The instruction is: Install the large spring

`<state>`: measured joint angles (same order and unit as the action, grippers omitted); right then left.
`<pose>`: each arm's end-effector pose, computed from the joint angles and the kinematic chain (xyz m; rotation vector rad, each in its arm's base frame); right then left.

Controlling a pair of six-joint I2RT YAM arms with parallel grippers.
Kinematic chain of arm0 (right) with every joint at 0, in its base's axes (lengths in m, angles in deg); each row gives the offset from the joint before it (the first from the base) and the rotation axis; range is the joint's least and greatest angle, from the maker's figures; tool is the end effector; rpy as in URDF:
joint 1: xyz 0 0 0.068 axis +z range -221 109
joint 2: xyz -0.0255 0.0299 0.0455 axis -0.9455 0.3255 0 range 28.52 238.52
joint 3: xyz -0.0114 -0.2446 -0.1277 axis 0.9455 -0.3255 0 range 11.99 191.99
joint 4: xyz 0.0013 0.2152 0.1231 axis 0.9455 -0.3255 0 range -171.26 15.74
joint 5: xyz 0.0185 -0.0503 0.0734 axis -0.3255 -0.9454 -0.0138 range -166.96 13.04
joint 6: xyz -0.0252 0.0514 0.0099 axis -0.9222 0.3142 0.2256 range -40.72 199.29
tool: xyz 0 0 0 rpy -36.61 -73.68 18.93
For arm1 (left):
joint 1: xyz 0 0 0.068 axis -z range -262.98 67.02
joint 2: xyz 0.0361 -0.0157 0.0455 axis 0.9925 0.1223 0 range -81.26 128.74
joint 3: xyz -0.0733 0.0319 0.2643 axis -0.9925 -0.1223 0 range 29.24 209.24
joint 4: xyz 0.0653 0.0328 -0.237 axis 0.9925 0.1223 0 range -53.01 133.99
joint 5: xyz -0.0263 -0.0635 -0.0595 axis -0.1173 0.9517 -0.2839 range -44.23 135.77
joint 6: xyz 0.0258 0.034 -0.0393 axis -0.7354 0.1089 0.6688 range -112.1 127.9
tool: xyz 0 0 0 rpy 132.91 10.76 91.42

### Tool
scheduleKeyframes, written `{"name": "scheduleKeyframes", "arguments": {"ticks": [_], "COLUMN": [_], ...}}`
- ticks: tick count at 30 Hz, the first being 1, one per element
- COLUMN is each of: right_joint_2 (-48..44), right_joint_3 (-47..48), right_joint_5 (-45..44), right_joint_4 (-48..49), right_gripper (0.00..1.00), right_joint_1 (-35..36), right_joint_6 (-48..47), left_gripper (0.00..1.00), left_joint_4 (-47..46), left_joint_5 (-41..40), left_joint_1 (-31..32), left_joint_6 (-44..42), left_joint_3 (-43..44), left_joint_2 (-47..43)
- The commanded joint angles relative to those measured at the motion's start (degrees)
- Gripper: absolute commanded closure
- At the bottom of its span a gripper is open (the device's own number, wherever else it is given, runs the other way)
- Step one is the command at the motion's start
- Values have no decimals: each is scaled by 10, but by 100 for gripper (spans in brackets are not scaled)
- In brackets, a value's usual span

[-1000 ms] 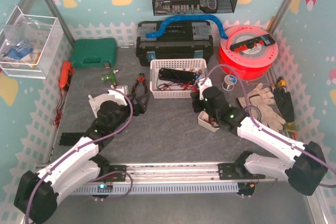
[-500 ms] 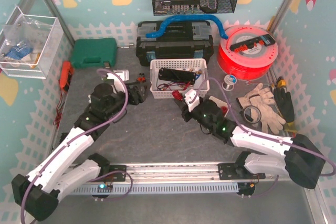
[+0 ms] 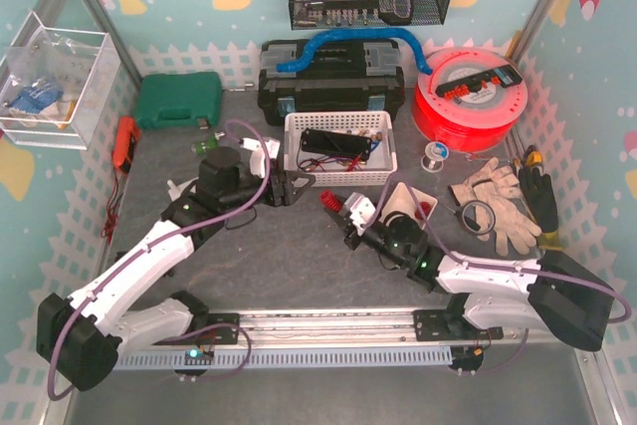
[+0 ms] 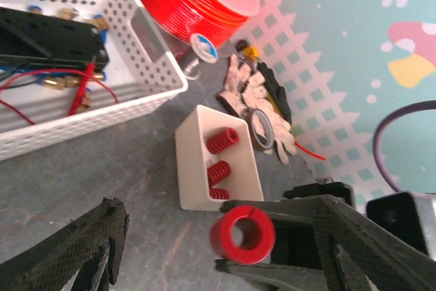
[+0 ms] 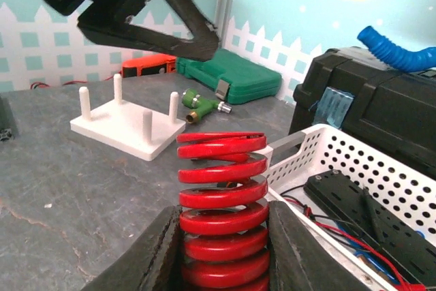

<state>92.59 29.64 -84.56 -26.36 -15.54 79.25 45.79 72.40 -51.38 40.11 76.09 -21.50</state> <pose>0.1296 0.1786 0.2314 -0.6401 1.4479 0.6609 0.1834 -0.1347 0.3103 0.3217 2.0748 -1.1597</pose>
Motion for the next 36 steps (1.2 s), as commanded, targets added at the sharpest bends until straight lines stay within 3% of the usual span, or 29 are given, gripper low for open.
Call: {"name": "scheduleKeyframes", "arguments": {"ticks": [1, 5, 23, 30, 32, 36], "right_joint_2": [16, 31, 45, 55, 60, 65], "right_joint_3": [19, 26, 32, 34, 39, 66], "right_joint_5": [-19, -24, -30, -36, -39, -66], "right_joint_4": [46, 46, 49, 53, 48, -1], "right_gripper": [91, 91, 91, 89, 84, 57], "right_joint_1": [17, 25, 38, 39, 39, 39], "right_joint_6": [-29, -30, -31, -29, -25, 2], "left_gripper": [24, 25, 48, 82, 90, 100], "left_joint_4": [2, -7, -27, -40, -40, -38], "left_joint_5": [46, 39, 39, 23, 20, -11], "left_joint_1": [15, 34, 74, 74, 74, 73], "left_joint_6": [3, 3, 9, 10, 4, -13], "left_joint_3": [20, 9, 4, -14, -15, -19], "left_joint_2": [11, 13, 95, 66, 55, 29]}}
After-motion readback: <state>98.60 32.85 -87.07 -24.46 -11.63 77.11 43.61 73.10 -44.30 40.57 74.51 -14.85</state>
